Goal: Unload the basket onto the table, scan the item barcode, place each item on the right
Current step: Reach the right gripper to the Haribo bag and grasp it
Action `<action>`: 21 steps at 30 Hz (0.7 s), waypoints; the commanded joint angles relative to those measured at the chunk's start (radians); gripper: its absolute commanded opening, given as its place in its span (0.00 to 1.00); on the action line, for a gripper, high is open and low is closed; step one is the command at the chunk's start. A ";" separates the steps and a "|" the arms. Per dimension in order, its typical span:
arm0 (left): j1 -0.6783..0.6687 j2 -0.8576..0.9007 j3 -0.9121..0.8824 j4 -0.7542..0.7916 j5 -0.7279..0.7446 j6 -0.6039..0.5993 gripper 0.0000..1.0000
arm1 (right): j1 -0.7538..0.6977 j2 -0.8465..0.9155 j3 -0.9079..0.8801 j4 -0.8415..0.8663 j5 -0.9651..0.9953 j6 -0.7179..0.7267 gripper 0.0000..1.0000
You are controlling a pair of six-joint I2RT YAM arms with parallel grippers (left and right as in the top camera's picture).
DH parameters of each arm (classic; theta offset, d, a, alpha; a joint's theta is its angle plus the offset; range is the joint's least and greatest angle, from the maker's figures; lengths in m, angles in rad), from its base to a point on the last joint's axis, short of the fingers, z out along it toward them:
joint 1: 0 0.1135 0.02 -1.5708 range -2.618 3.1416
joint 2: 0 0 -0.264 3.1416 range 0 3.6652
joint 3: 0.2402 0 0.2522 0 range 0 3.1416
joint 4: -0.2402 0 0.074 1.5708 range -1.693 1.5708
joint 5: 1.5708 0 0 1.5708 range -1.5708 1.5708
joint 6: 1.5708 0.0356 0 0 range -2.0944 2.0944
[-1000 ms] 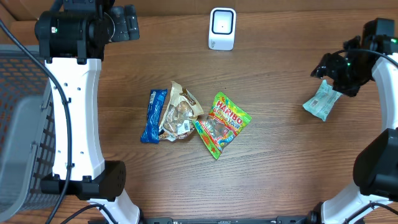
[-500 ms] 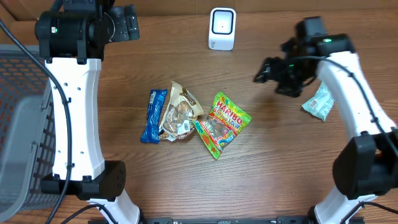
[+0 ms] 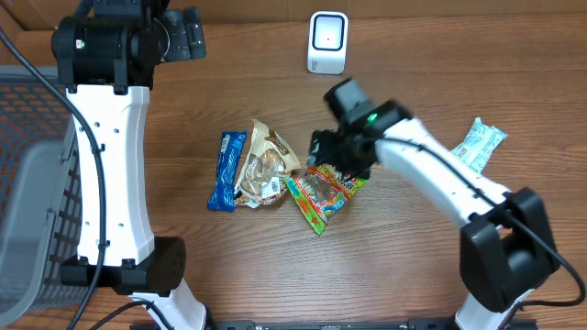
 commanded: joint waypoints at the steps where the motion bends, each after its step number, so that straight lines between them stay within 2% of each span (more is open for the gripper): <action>1: -0.002 0.003 0.001 0.003 -0.013 -0.006 1.00 | 0.042 -0.014 -0.081 0.051 0.033 0.187 0.83; 8: -0.002 0.003 0.001 0.003 -0.013 -0.006 0.99 | 0.084 -0.012 -0.211 0.218 0.057 0.324 0.83; 16: -0.002 0.003 0.001 0.003 -0.013 -0.006 1.00 | 0.091 0.061 -0.215 0.253 0.060 0.432 0.77; 18: -0.002 0.003 0.001 0.003 -0.013 -0.006 1.00 | 0.091 0.093 -0.214 0.281 0.017 0.431 0.69; 21: -0.002 0.003 0.001 0.003 -0.013 -0.006 1.00 | 0.082 0.118 -0.214 0.300 -0.027 0.431 0.46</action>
